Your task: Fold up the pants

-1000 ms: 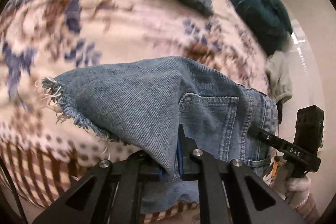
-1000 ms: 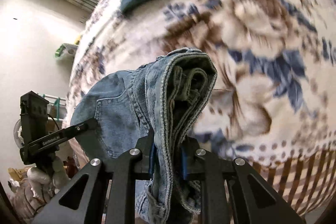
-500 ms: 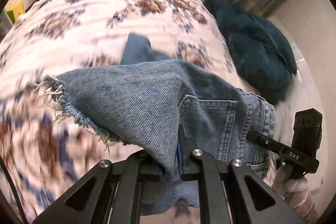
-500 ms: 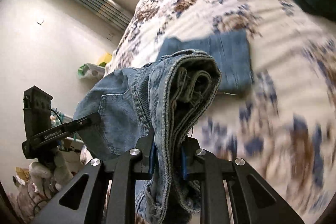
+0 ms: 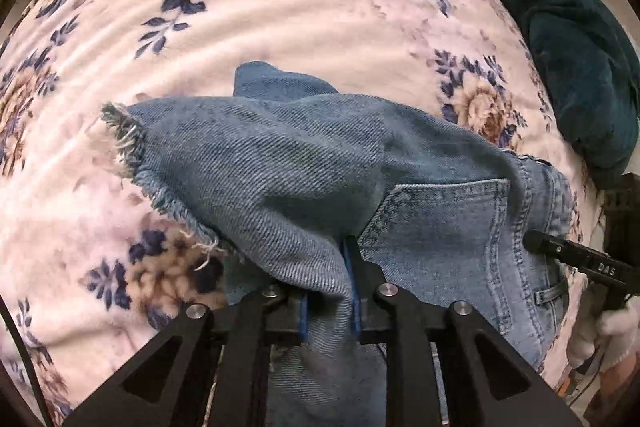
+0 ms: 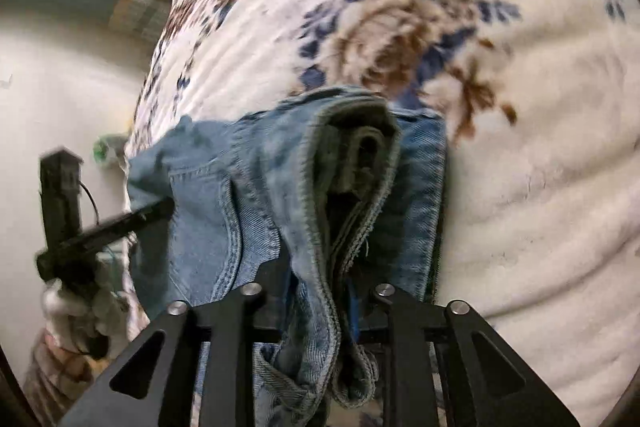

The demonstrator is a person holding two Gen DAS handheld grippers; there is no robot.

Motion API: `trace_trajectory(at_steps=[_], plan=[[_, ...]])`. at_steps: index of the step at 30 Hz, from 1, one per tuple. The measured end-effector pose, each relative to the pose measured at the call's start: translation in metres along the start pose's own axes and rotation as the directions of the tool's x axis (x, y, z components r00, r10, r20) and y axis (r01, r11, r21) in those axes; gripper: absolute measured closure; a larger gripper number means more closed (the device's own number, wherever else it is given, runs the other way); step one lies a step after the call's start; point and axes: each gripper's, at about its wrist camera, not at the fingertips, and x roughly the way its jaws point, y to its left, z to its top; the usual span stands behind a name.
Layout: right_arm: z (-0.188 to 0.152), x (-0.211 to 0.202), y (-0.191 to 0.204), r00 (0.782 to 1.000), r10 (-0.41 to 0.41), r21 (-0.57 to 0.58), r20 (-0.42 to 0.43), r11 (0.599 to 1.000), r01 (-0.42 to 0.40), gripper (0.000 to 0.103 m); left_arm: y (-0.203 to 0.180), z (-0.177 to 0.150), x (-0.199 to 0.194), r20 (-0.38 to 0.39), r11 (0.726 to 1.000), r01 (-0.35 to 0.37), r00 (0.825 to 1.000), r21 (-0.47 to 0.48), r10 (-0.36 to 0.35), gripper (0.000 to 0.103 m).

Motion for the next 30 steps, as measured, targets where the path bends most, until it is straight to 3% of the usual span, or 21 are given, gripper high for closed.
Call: trace_trajectory(at_steps=[2, 3, 4, 6, 7, 8, 10, 12, 18, 22, 30], plan=[[-0.001, -0.001, 0.001, 0.998, -0.062, -0.006, -0.008, 0.998, 0.062, 0.047, 0.002, -0.01, -0.02, 0.037, 0.999, -0.022, 0.999, -0.045, 0.024, 0.079], [-0.002, -0.003, 0.006, 0.991, -0.133, -0.03, -0.005, 0.991, 0.132, 0.023, 0.002, -0.013, -0.033, 0.073, 0.997, -0.046, 0.996, -0.06, 0.05, 0.075], [-0.005, -0.008, 0.015, 0.972, -0.236, -0.068, 0.011, 0.969, 0.237, 0.009, 0.001, -0.021, -0.048, 0.122, 0.994, -0.071, 0.989, -0.082, 0.081, 0.064], [-0.019, -0.022, 0.034, 0.936, -0.347, -0.105, 0.063, 0.93, 0.352, 0.009, -0.001, -0.041, -0.073, 0.208, 0.988, -0.104, 0.97, -0.118, 0.127, 0.027], [-0.028, -0.03, 0.046, 0.916, -0.39, -0.116, 0.092, 0.91, 0.398, 0.009, -0.002, -0.051, -0.084, 0.238, 0.984, -0.121, 0.96, -0.131, 0.15, 0.0], [-0.034, -0.034, 0.054, 0.901, -0.42, -0.12, 0.11, 0.894, 0.432, 0.009, -0.005, -0.059, -0.093, 0.26, 0.981, -0.14, 0.951, -0.133, 0.171, 0.0], [-0.055, -0.044, 0.072, 0.848, -0.505, -0.117, 0.161, 0.844, 0.524, 0.008, -0.013, -0.065, -0.099, 0.262, 0.973, -0.193, 0.939, -0.129, 0.221, 0.0], [-0.077, -0.055, 0.088, 0.818, -0.543, -0.09, 0.193, 0.82, 0.566, 0.008, -0.023, -0.075, -0.105, 0.248, 0.961, -0.255, 0.929, -0.111, 0.275, 0.0], [-0.134, -0.095, 0.138, 0.764, -0.595, -0.012, 0.25, 0.787, 0.617, 0.008, -0.055, -0.1, -0.141, 0.29, 0.952, -0.303, 0.909, -0.033, 0.3, 0.0], [-0.172, -0.134, 0.176, 0.726, -0.612, 0.002, 0.312, 0.765, 0.644, 0.008, -0.07, -0.128, -0.183, 0.332, 0.956, -0.292, 0.901, -0.017, 0.28, 0.0], [-0.274, -0.238, 0.257, 0.679, -0.605, 0.026, 0.416, 0.754, 0.656, 0.008, -0.092, -0.219, -0.291, 0.4, 0.966, -0.257, 0.884, -0.016, 0.241, 0.0]])
